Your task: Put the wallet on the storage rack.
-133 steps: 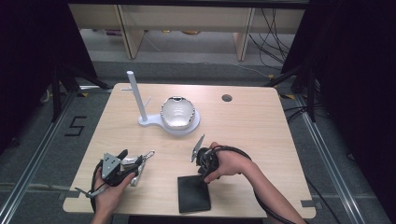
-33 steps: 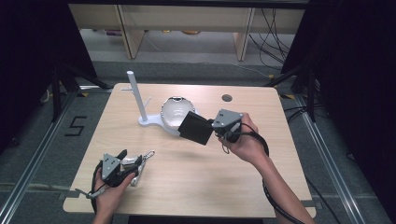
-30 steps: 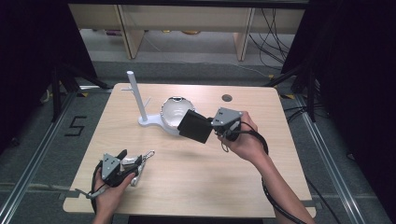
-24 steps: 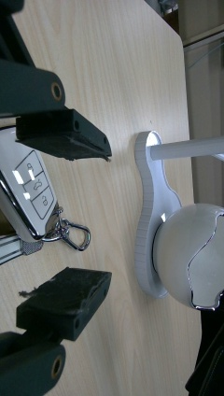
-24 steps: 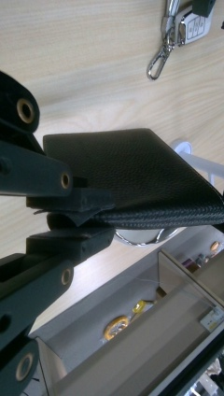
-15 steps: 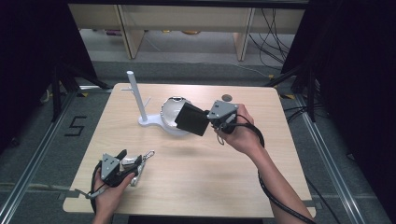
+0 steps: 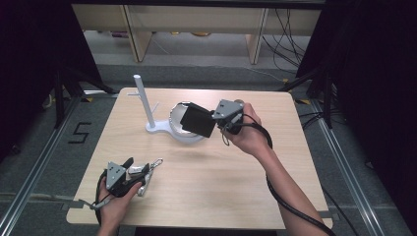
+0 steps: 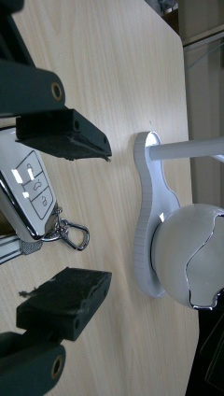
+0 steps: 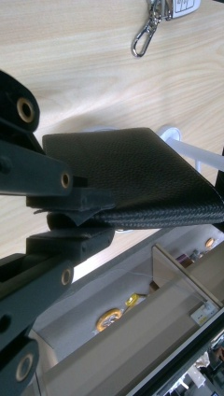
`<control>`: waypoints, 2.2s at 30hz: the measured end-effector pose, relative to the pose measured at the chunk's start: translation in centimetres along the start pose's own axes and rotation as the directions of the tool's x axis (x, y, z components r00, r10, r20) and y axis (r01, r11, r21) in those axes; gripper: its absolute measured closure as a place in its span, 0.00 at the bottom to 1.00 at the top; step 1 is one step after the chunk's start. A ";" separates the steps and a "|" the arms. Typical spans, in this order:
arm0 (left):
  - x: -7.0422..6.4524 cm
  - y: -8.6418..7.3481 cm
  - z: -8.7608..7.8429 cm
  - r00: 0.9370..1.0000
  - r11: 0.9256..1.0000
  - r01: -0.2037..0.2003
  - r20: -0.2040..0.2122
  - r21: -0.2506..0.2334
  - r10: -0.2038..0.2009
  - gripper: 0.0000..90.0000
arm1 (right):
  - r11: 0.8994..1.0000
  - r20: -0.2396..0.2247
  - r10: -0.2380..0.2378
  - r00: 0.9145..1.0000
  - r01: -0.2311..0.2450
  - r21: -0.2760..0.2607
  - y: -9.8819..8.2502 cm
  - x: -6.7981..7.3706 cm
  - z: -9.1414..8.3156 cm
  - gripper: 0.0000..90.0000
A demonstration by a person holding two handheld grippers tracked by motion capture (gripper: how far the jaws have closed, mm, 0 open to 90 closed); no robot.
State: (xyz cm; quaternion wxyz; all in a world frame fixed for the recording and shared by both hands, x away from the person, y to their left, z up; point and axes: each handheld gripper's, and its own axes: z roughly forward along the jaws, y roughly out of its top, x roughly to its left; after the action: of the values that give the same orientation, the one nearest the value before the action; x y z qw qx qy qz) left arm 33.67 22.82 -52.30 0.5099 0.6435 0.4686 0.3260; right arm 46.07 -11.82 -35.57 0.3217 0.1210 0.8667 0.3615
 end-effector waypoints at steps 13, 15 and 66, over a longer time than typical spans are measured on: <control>0.0 0.0 0.0 1.000 1.000 0.000 0.001 -0.002 0.000 0.37 | 1.000 0.004 -0.018 1.000 0.018 -0.007 1.5 -0.6 1.7 0.91; 0.0 0.0 0.0 1.000 1.000 0.004 0.003 -0.005 -0.004 0.37 | 1.000 0.011 -0.010 1.000 0.010 -0.008 1.7 -0.6 2.0 0.91; 0.0 -0.1 0.0 1.000 1.000 0.003 0.011 -0.016 -0.003 0.37 | 0.998 -0.015 0.019 1.000 -0.018 0.059 0.8 -1.3 8.7 0.88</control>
State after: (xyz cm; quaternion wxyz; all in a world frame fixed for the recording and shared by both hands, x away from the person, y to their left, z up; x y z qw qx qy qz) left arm 33.66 22.87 -52.36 0.5180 0.6405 0.4643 0.3253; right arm 52.65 -7.06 -38.97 0.3078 0.1358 0.8783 0.3396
